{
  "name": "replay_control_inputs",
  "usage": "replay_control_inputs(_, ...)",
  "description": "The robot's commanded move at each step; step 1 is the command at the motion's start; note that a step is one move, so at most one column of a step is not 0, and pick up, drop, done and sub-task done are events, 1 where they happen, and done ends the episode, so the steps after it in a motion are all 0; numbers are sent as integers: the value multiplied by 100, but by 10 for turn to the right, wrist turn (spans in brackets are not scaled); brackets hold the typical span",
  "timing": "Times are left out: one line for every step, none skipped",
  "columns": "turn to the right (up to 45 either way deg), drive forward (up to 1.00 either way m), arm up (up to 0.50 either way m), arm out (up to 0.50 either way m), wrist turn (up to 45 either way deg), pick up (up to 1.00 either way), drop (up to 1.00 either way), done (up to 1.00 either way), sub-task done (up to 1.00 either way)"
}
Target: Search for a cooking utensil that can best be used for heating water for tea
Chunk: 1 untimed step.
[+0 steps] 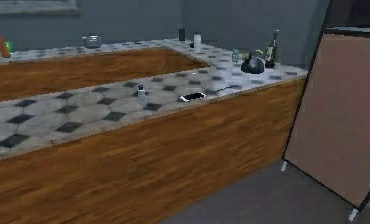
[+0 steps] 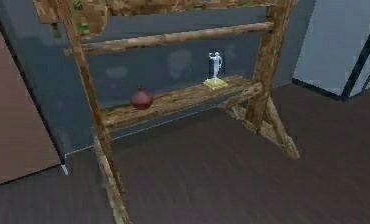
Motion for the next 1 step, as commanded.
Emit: replay_control_inputs(120, 0, 0, 0, 0, 0, 0, 0, 0)
